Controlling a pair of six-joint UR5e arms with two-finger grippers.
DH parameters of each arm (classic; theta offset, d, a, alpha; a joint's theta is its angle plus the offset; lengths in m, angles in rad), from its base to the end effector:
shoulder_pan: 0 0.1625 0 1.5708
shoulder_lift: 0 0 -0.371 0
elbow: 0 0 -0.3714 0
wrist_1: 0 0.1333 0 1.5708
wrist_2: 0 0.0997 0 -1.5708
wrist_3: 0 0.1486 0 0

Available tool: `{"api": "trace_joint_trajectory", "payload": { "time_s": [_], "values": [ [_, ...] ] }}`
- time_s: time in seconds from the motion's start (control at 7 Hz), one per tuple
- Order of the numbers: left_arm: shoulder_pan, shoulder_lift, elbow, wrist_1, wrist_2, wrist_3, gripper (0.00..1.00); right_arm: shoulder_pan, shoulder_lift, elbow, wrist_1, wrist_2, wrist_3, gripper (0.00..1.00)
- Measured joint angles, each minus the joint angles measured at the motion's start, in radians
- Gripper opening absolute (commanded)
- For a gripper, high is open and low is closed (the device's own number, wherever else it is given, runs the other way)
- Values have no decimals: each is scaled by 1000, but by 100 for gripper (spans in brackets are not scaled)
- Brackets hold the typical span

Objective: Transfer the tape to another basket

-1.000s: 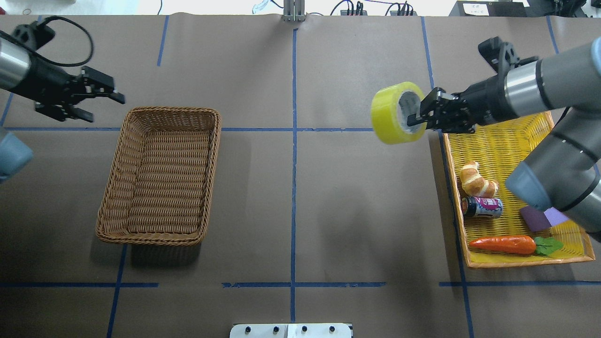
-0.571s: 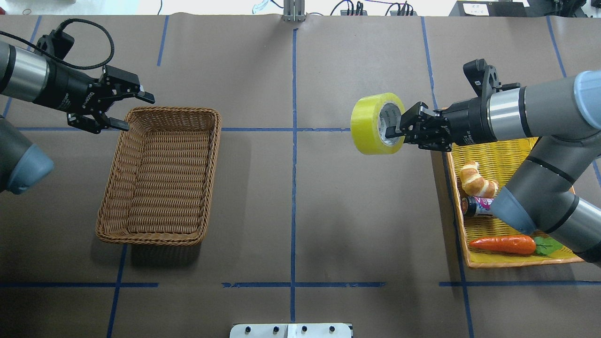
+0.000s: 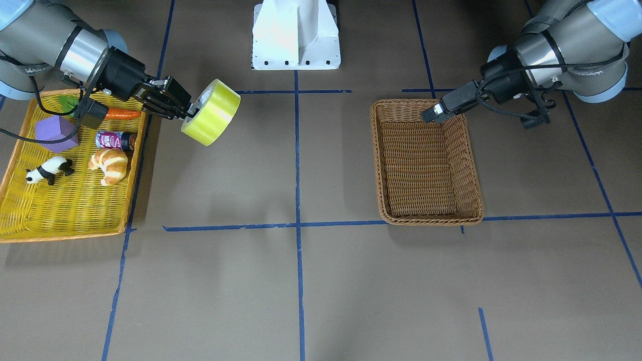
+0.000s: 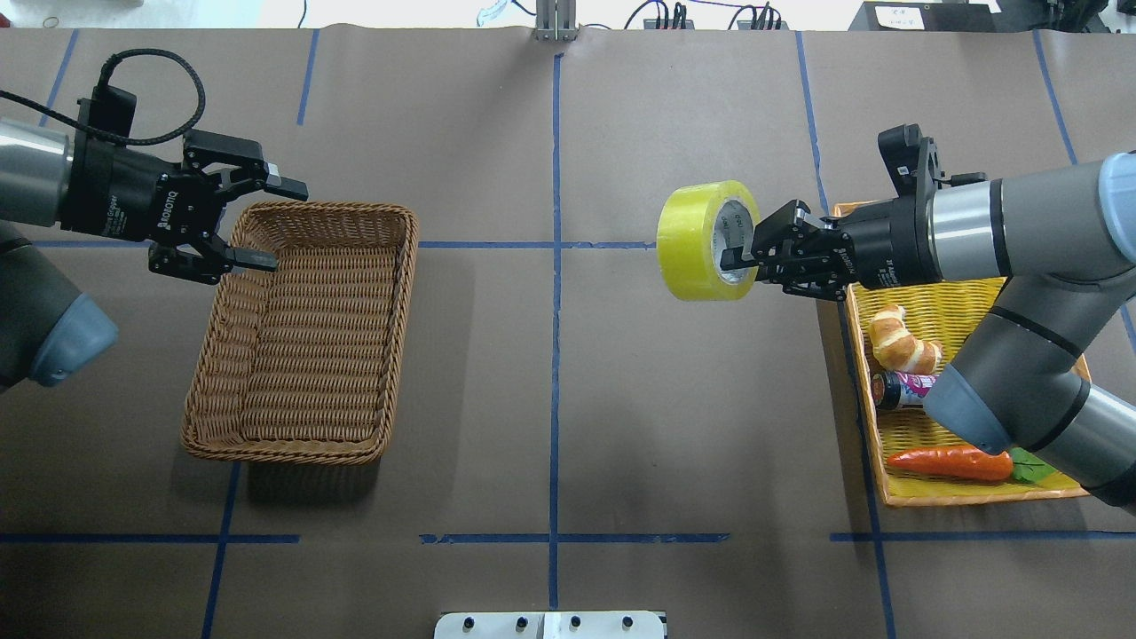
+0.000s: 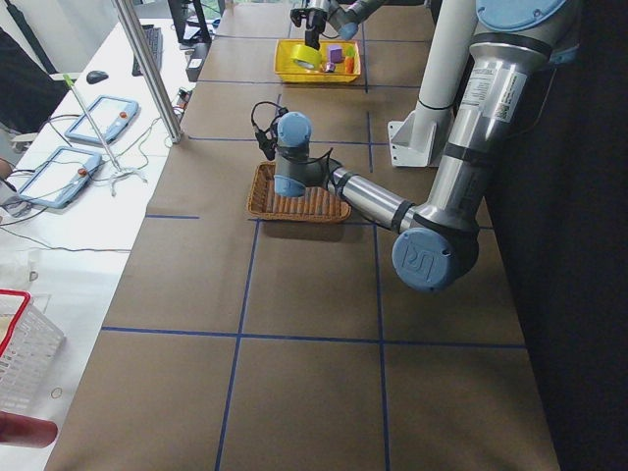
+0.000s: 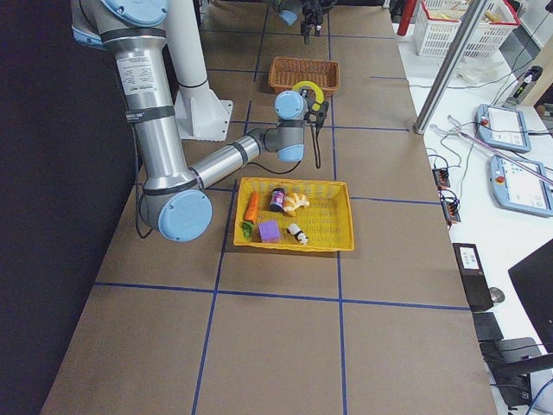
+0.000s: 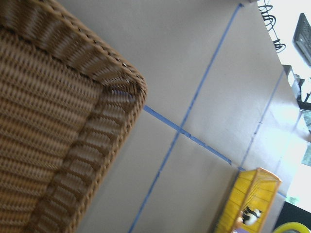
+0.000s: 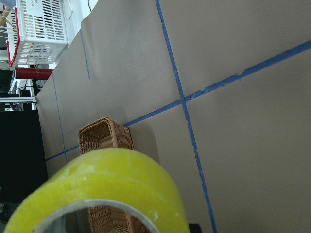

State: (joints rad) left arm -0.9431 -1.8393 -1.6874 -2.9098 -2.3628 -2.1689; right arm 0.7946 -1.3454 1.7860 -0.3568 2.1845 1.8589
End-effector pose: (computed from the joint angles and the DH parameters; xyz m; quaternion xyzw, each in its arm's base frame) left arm 0.2893 -0.4456 0.2662 -0.1271 0.7331 -0.2082 0.6348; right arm -0.3383 -0.4127 0.2562 -0.0221 -0.7306 0.1419 0.6676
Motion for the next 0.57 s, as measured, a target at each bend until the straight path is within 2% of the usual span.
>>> {"api": "trace_joint_trajectory", "payload": {
  "time_s": [0.29, 0.57],
  "values": [
    [64, 0, -3, -140, 120, -135, 100, -35, 1, 4, 75, -39, 61, 0],
    [152, -10, -21, -214, 234, -192, 100, -116, 1, 2, 219, -151, 138, 1]
  ]
}}
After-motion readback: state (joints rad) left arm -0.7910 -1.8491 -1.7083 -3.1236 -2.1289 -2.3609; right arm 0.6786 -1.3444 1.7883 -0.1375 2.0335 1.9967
